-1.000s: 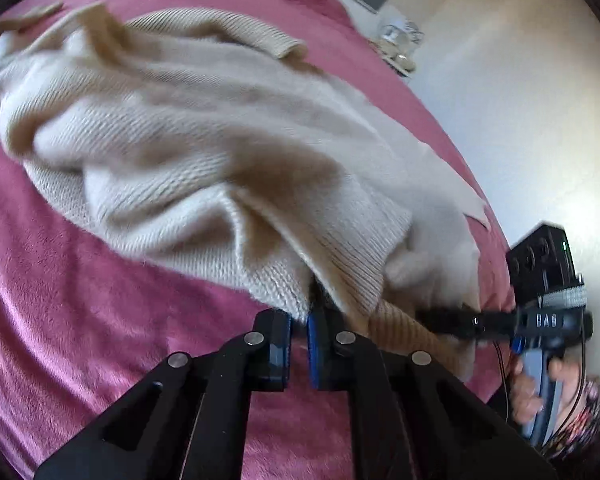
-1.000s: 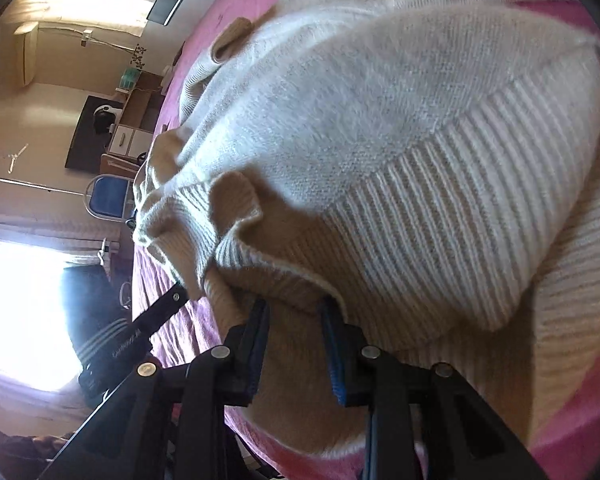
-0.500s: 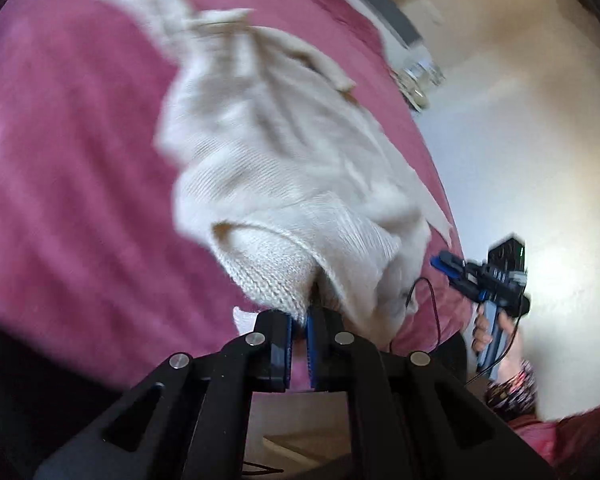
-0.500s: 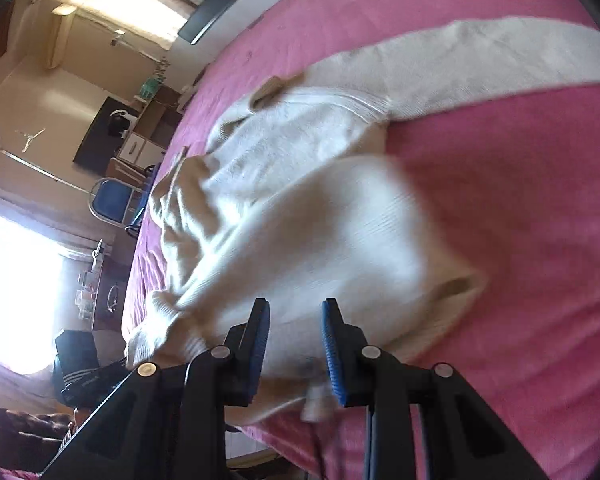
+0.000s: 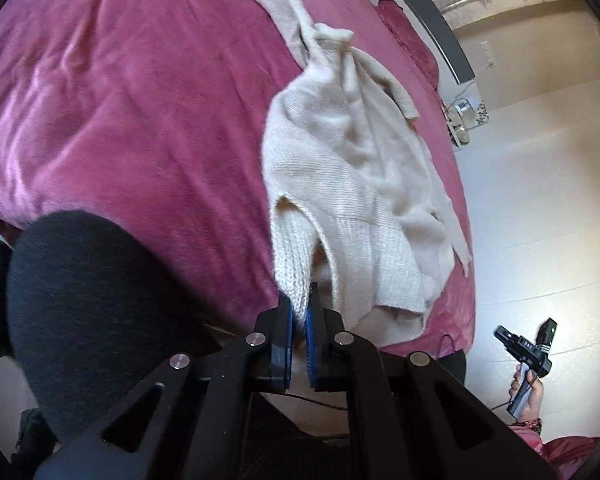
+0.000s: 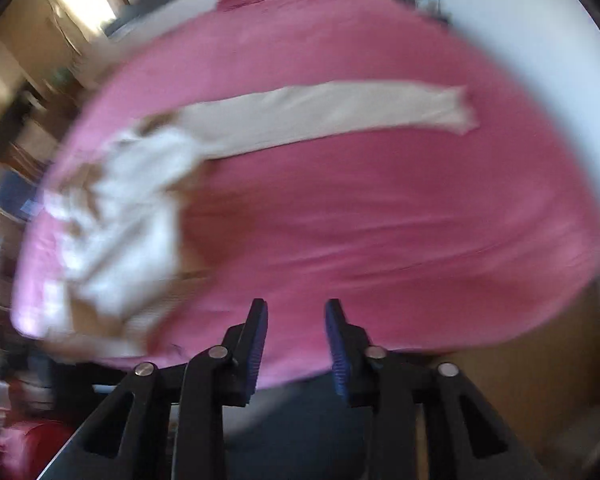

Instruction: Fold clothes

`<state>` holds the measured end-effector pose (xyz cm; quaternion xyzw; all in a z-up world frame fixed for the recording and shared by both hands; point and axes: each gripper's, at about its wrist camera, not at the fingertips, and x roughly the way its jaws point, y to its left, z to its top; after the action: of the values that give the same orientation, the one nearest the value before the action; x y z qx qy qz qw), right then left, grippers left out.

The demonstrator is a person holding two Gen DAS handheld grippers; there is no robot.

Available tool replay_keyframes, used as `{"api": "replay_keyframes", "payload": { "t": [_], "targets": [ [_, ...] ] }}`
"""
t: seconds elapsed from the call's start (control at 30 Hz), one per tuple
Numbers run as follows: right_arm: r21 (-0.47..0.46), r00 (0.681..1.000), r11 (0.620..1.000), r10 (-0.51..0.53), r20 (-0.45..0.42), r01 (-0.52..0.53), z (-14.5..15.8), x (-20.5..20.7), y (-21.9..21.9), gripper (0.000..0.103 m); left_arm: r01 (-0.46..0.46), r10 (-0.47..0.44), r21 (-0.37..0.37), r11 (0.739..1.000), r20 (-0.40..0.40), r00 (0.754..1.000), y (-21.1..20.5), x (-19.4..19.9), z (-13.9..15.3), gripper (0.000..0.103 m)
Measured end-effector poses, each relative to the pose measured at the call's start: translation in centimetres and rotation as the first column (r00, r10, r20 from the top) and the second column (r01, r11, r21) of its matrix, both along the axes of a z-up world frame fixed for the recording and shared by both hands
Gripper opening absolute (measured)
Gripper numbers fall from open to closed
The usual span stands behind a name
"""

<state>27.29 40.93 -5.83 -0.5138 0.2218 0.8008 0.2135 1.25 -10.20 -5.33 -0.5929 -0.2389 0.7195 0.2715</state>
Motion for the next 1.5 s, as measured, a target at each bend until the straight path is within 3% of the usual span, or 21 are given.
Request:
{"api": "replay_keyframes", "payload": {
  "t": [0.03, 0.1, 0.17, 0.33, 0.5, 0.53, 0.57, 0.6, 0.77, 0.83, 1.0, 1.07, 1.13, 1.23, 1.3, 1.33, 1.4, 1.5],
  "targets": [
    [0.041, 0.999, 0.999, 0.012, 0.03, -0.013, -0.4, -0.5, 0.0, 0.033, -0.003, 0.003, 0.005, 1.0, 0.008, 1.0, -0.1, -0.1, -0.2, 0.004],
    [-0.042, 1.0, 0.999, 0.029, -0.006, -0.029, -2.1, -2.7, -0.3, 0.033, -0.007, 0.007, 0.014, 1.0, 0.024, 1.0, -0.1, -0.3, -0.7, 0.004],
    [-0.197, 0.991, 0.974, 0.091, -0.097, -0.109, -5.1, -6.1, -1.8, 0.033, 0.004, -0.005, 0.006, 1.0, 0.032, 0.999, 0.0, -0.2, -0.9, 0.004],
    [-0.271, 0.979, 0.941, 0.202, -0.032, -0.203, -11.8, -14.6, -5.8, 0.033, -0.004, 0.004, 0.007, 1.0, 0.038, 0.999, -0.2, -0.4, -0.9, 0.004],
    [-0.281, 0.971, 0.935, 0.235, 0.031, -0.218, -15.6, -18.9, -6.9, 0.033, -0.015, 0.014, 0.007, 1.0, 0.043, 0.999, -0.1, -0.7, -1.3, 0.004],
    [-0.277, 0.966, 0.931, 0.257, 0.035, -0.238, -15.5, -18.6, -6.9, 0.027, -0.016, 0.016, 0.011, 1.0, 0.045, 0.999, -0.1, -0.8, -1.4, 0.004],
    [-0.273, 0.959, 0.927, 0.279, 0.039, -0.258, -15.4, -18.4, -7.0, 0.007, -0.018, 0.018, 0.017, 1.0, 0.047, 0.999, -0.2, -0.7, -1.3, 0.004],
    [-0.269, 0.953, 0.922, 0.301, 0.044, -0.279, -15.3, -18.1, -7.0, 0.005, -0.02, 0.019, 0.027, 0.999, 0.048, 0.999, -0.4, -0.7, -1.2, 0.004],
    [-0.259, 0.949, 0.922, 0.312, 0.053, -0.289, -11.4, -13.5, -5.8, 0.003, -0.027, 0.025, 0.057, 0.998, 0.038, 0.999, -1.3, -0.5, -0.2, 0.004],
    [-0.218, 0.947, 0.932, 0.312, 0.079, -0.289, -9.6, -11.1, -5.3, 0.0, -0.005, 0.004, 0.023, 1.0, 0.043, 0.999, -1.0, -0.4, -0.4, 0.004],
    [-0.167, 0.941, 0.941, 0.316, 0.118, -0.295, -10.3, -9.8, -4.2, 0.005, 0.003, -0.001, -0.036, 0.999, 0.061, 0.998, -1.0, -0.8, -0.7, 0.005],
    [-0.184, 0.953, 0.941, 0.298, 0.045, -0.286, -9.6, -10.9, -4.0, 0.022, 0.002, 0.0, -0.087, 0.996, 0.016, 1.0, -1.4, -1.0, 0.7, 0.006],
    [-0.177, 0.956, 0.94, 0.291, -0.034, -0.293, -8.5, -13.0, -3.3, 0.022, -0.014, 0.008, -0.136, 0.991, -0.046, 0.999, -1.5, -1.6, 2.5, 0.01],
    [-0.119, 0.943, 0.935, 0.328, -0.059, -0.333, -7.4, -16.8, -2.7, 0.022, -0.046, 0.016, -0.223, 0.974, -0.134, 0.991, -1.5, -2.6, 4.9, 0.012],
    [-0.076, 0.932, 0.93, 0.355, -0.07, -0.359, -7.0, -19.5, -2.9, 0.023, -0.062, -0.002, -0.382, 0.922, -0.166, 0.986, -1.4, -3.3, 5.6, 0.012],
    [-0.061, 0.929, 0.928, 0.363, -0.072, -0.367, -6.8, -21.2, -2.8, 0.023, -0.038, -0.028, -0.454, 0.89, -0.138, 0.99, -1.6, -3.5, 5.4, 0.012],
    [-0.064, 0.926, 0.924, 0.371, -0.072, -0.376, -6.4, -23.6, -3.1, 0.023, -0.036, -0.016, -0.483, 0.875, -0.104, 0.994, -2.5, -3.8, 4.9, 0.012],
    [-0.1, 0.908, 0.904, 0.405, -0.103, -0.415, -6.8, -27.9, -3.4, 0.023, -0.068, -0.008, -0.509, 0.858, -0.145, 0.989, -2.1, -5.3, 5.1, 0.012]
  ]
}}
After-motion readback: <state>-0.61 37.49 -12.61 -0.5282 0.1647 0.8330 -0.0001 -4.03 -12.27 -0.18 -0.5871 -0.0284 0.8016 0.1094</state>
